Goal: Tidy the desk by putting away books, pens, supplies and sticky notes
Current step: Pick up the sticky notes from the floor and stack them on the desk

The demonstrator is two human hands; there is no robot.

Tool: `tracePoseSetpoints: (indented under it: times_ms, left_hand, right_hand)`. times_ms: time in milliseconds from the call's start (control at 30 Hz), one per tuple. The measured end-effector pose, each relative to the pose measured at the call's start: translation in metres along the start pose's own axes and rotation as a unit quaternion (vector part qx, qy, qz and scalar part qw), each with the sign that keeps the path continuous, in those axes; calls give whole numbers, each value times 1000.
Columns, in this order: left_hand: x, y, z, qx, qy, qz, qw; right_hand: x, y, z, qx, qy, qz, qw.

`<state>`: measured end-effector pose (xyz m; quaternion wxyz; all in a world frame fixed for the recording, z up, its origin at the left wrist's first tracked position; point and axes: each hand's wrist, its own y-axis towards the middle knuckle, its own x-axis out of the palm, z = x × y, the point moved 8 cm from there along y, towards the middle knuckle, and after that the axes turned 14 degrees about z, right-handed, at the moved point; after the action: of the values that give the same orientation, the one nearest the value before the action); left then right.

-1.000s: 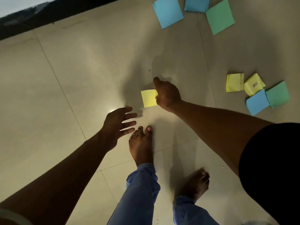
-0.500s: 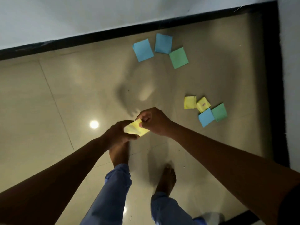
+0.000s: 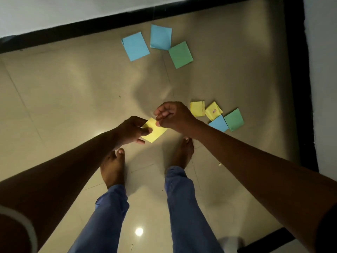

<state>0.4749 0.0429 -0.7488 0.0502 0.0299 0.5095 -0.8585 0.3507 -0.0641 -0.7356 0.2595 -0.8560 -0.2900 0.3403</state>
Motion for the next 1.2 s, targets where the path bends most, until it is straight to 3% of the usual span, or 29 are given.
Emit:
tracePoseSetpoints:
  times_ms: [67,167,233,367,567,800,967,1100,1200]
  left_hand:
    - [11,14,-6,-19,-29,26,999]
    - [28,31,-18,-57,-102,54,992]
    - [40,39,-28,-81,-144,59,985]
    - [59,54,-39,-102,-187,43,976]
    - [72,83,-43,-112,-219,39,968]
    - [77,89,-44,-127,-246,14,961]
    - [81,89,-45,-157,-269,23,950]
    - [81,87,-39,-154,-281,36,947]
    - [75,86,-39,-154,-287,60,944]
  right_hand:
    - [-19,23,39,30,-16,55,998]
    - [-51,51,101,78,-133,124,980]
    - [-68,65,134,96,-199,140,965]
    - [-90,93,179,137,-218,181,949]
    - [-89,118,211,174,-308,214,911]
    - [-83,126,226,214,-271,270,899]
    - [-88,131,230,253,-242,252,902]
    - [-85,129,227,247,-225,226,915]
    - [-81,120,219,212,-137,220,942]
